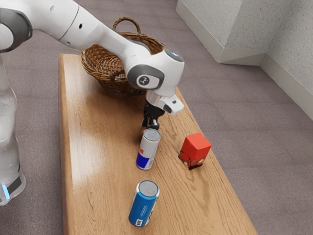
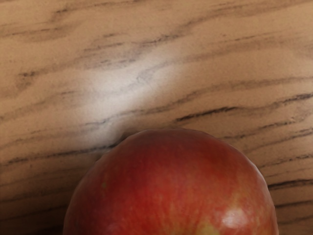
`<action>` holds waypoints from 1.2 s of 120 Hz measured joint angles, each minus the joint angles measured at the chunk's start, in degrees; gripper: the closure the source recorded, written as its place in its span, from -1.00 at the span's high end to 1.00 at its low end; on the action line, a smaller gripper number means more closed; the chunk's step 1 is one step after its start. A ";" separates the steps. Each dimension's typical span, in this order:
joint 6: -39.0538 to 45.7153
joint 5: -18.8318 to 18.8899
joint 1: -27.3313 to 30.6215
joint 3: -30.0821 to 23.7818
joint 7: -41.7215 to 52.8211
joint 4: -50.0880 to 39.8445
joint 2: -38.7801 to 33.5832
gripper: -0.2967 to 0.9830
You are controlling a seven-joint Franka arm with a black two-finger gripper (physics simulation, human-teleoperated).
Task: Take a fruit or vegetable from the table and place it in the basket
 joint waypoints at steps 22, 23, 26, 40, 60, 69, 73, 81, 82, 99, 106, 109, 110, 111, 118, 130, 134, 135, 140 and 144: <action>0.45 1.74 0.53 -0.41 0.01 0.53 0.79 0.48; 0.46 1.79 0.53 -0.41 0.00 0.53 0.80 0.45; 0.49 1.91 0.52 -0.41 -0.01 0.53 0.82 0.37; 0.62 2.21 0.49 -0.41 -0.10 0.54 0.87 0.10; 0.53 1.23 0.00 -0.30 -0.47 1.87 -0.01 -0.10; -0.21 1.00 -0.39 -0.39 -0.70 3.71 -1.36 -0.13; -0.60 0.96 -0.43 -0.41 -0.78 4.53 -2.23 -0.12; -1.86 0.88 -0.44 -0.30 -0.87 6.89 -4.22 -0.14; -2.05 0.88 -0.42 -0.26 -0.88 7.25 -4.46 -0.15; -7.51 1.25 -0.43 2.40 -1.12 15.20 -10.30 -0.23; -10.43 1.98 -0.33 5.29 -1.20 17.28 -12.86 -0.25; -11.60 2.46 -0.33 6.47 -1.23 17.64 -14.30 -0.27; -12.00 2.64 -0.32 6.90 -1.23 17.71 -14.83 -0.27; -12.45 2.86 -0.34 7.40 -1.24 17.77 -15.39 -0.28; -15.44 4.47 -0.28 9.93 -1.28 17.95 -18.62 -0.29; -20.06 7.34 -0.29 13.02 -1.31 17.54 -22.81 -0.32; -21.26 8.03 -0.29 14.78 -1.27 17.19 -23.34 -0.33; -21.54 8.23 -0.29 15.28 -1.26 17.07 -23.42 -0.33; -22.86 9.13 -0.28 17.43 -1.20 16.70 -23.66 -0.35; -23.81 9.68 -0.28 18.86 -1.15 16.54 -23.78 -0.35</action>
